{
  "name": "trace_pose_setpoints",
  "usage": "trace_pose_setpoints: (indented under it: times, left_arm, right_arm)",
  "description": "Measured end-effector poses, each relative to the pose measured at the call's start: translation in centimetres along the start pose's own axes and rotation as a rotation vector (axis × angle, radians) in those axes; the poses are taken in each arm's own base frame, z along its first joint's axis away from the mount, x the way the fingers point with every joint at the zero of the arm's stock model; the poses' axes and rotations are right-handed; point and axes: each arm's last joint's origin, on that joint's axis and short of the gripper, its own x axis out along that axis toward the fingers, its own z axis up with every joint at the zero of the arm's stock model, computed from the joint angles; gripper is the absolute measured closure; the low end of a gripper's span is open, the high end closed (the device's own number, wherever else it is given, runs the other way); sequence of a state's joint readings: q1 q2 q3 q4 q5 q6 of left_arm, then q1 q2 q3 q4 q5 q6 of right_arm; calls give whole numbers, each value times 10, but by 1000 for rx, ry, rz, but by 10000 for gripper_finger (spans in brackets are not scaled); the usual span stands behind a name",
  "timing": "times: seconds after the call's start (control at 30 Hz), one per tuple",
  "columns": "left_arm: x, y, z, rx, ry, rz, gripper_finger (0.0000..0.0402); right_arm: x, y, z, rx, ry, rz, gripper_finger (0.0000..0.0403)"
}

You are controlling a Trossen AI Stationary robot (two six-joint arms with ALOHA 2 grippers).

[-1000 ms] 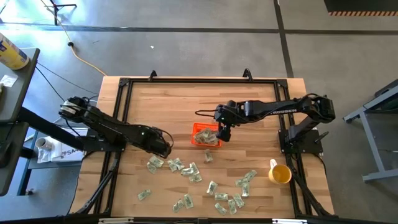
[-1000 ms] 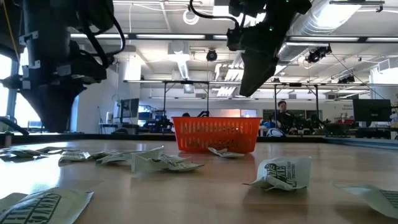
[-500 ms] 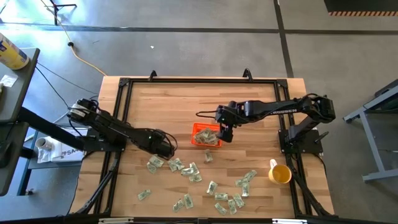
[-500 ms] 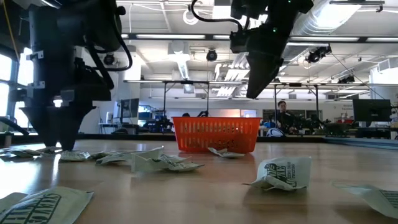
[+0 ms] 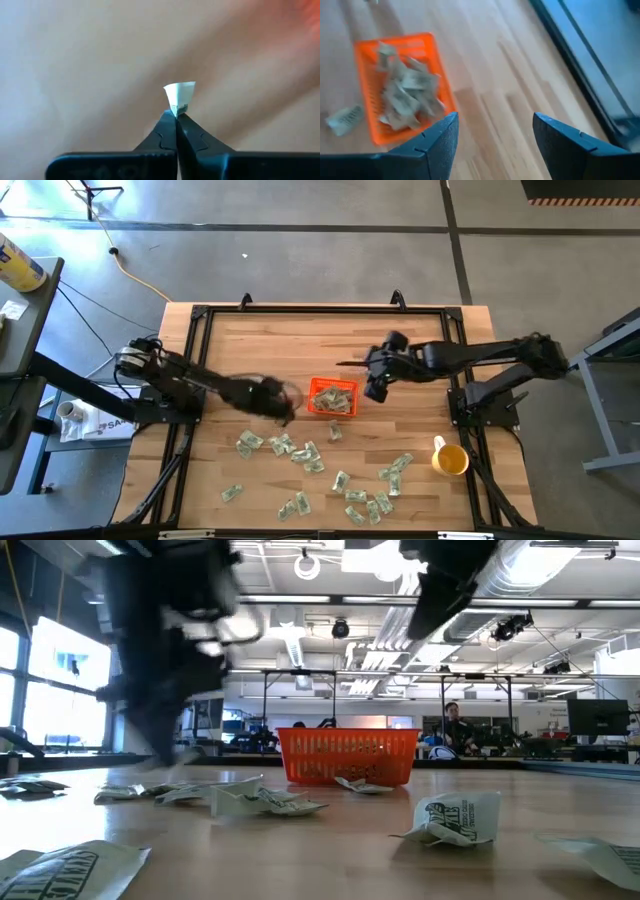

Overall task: Pick and place Stevia / Truvia into bins
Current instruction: Put the light green stevia packet into the orange bin

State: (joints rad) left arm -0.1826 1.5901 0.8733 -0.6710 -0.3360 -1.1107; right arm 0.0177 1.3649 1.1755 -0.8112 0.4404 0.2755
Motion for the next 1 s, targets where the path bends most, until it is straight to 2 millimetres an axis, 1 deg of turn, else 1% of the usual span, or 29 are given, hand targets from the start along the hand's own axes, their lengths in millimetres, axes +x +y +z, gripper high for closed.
trace_pose_setpoints:
  times: [0.1,0.17,0.23,0.33,0.43,0.53,0.6,0.63,0.73,0.8,0.87,0.9,1.0]
  left_arm:
    - [-11,-8,33,34,-83,-44,350]
    - [-20,-13,58,72,-146,-99,330]
    - [-30,-17,85,117,-231,-169,324]
    - [-43,-21,116,187,-320,-291,338]
    - [-48,-25,136,209,-365,-397,363]
    - [-36,-29,142,221,-314,-426,372]
    - [-24,-33,139,244,-250,-451,361]
    - [-18,-36,136,258,-221,-461,349]
    - [0,-46,125,272,-140,-453,297]
    - [6,-51,120,268,-118,-450,262]
    - [5,-51,116,277,-92,-435,232]
    - [1,-51,115,271,-83,-441,219]
    - [-24,-48,119,264,-82,-460,191]
  right_arm:
    - [-15,-12,-9,37,33,-63,157]
    - [-24,-18,-16,62,59,-91,157]
    - [-31,-20,-22,79,83,-103,157]
    - [-39,-20,-28,101,103,-107,157]
    - [-43,-17,-33,108,120,-109,157]
    - [-44,-12,-37,114,123,-112,157]
    - [-42,-9,-42,114,135,-115,157]
    - [-40,-7,-45,113,141,-118,157]
    - [-32,-2,-56,112,164,-118,157]
    - [-24,1,-64,118,188,-98,157]
    - [-16,6,-71,125,215,-56,157]
    - [-12,9,-75,132,220,-24,157]
    - [-1,17,-82,155,227,80,157]
